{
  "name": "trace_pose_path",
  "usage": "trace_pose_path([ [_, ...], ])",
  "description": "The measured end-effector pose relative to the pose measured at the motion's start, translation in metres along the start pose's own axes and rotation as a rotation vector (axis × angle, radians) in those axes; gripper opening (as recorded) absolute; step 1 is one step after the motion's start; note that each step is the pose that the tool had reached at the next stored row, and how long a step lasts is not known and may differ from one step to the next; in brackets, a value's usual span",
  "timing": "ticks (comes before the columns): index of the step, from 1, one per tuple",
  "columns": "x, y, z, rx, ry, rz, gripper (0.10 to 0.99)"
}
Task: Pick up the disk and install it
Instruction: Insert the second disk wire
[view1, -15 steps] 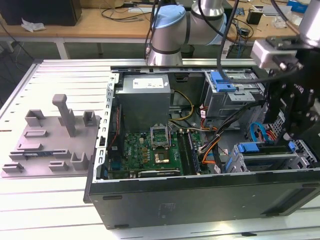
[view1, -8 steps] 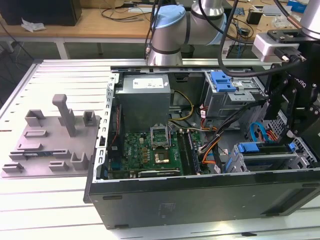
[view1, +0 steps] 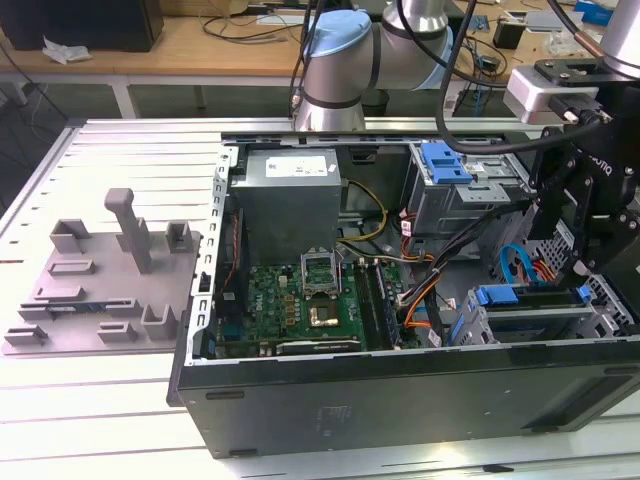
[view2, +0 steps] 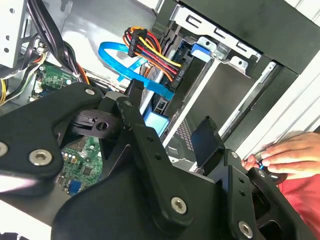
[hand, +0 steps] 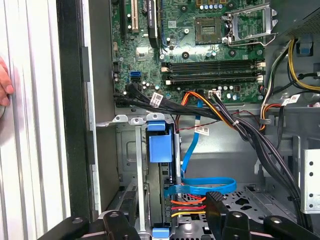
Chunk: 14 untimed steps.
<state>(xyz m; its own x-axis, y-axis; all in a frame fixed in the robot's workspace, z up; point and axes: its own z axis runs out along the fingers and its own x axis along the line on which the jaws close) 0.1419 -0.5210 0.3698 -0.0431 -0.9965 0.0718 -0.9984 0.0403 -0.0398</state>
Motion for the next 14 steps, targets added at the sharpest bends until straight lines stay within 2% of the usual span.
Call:
trace_pose_path([
  [6,0.0,0.0,0.0,0.0,0.0002,0.0,0.643],
  [8,0.0,0.0,0.0,0.0,0.0003,0.0,0.514],
  [9,0.0,0.0,0.0,0.0,0.0003,0.0,0.514],
  [11,0.0,0.0,0.0,0.0,0.0004,0.0,0.396],
  [12,0.0,0.0,0.0,0.0,0.0004,0.0,0.333],
  [13,0.0,0.0,0.0,0.0,0.0004,0.0,0.212],
  [14,-0.0001,0.0,0.0,0.0,0.0004,0.0,0.153],
])
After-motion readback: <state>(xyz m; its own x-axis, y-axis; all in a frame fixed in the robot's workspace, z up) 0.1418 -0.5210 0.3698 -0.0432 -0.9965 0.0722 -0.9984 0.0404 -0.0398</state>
